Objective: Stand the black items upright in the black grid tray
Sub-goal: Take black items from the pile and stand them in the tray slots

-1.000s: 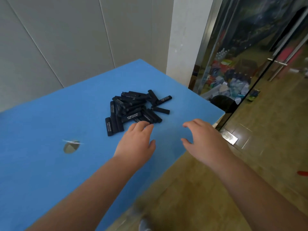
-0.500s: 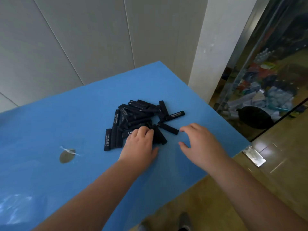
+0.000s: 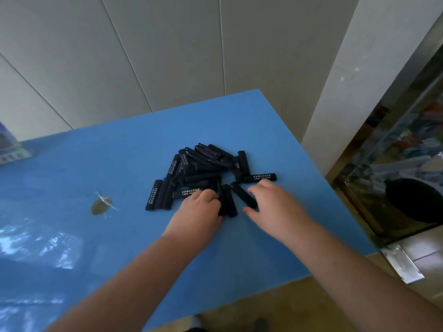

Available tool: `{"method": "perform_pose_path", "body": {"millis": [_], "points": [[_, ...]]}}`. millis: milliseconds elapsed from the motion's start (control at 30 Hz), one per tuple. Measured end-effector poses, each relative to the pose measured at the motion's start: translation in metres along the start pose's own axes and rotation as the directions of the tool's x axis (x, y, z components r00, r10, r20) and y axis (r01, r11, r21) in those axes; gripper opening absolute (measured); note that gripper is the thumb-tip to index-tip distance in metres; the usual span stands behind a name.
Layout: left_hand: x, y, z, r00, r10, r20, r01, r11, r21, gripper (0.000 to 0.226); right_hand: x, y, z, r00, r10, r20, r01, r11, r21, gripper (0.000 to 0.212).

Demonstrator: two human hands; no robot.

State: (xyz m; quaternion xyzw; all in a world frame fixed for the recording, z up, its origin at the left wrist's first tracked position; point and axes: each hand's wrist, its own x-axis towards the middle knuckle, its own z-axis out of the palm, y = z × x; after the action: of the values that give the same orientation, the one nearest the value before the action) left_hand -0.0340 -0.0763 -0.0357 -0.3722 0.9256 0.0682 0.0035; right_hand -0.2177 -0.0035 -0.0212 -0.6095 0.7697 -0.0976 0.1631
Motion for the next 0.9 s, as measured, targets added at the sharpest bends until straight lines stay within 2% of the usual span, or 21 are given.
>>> {"method": "perform_pose_path", "body": {"millis": [67, 200, 367, 467, 633, 767, 900], "points": [[-0.003, 0.004, 0.002, 0.999, -0.041, -0.026, 0.04, 0.998, -0.038, 0.026, 0.006, 0.0, 0.001, 1.0, -0.019, -0.009, 0.019, 1.0, 0.006, 0.032], [-0.003, 0.012, -0.002, 0.968, -0.242, -0.072, 0.22, 0.947, -0.234, 0.015, 0.011, 0.002, 0.005, 1.0, -0.01, -0.013, 0.01, 0.999, 0.046, 0.019], [-0.001, 0.024, -0.01, 0.94, -0.341, -0.007, 0.336, 0.929, -0.158, 0.013, 0.007, 0.003, -0.001, 1.0, 0.008, 0.023, -0.009, 0.999, 0.045, 0.017], [0.003, 0.031, -0.013, 0.919, -0.39, 0.057, 0.394, 0.908, -0.139, 0.013, 0.004, 0.008, -0.002, 0.997, 0.062, 0.054, -0.071, 0.979, 0.192, 0.014], [0.005, 0.038, -0.021, 0.897, -0.431, 0.098, 0.44, 0.893, -0.092, 0.021, -0.006, 0.014, -0.007, 0.975, 0.167, 0.147, -0.222, 0.771, 0.597, 0.008], [0.006, 0.038, -0.021, 0.864, -0.479, 0.155, 0.497, 0.859, -0.121, 0.021, -0.011, 0.019, -0.009, 0.965, 0.181, 0.189, -0.262, 0.657, 0.707, 0.009], [0.001, 0.033, -0.025, 0.855, -0.508, 0.106, 0.517, 0.813, -0.268, 0.015, -0.016, 0.024, -0.014, 0.968, 0.17, 0.185, -0.25, 0.583, 0.773, 0.011]]}}
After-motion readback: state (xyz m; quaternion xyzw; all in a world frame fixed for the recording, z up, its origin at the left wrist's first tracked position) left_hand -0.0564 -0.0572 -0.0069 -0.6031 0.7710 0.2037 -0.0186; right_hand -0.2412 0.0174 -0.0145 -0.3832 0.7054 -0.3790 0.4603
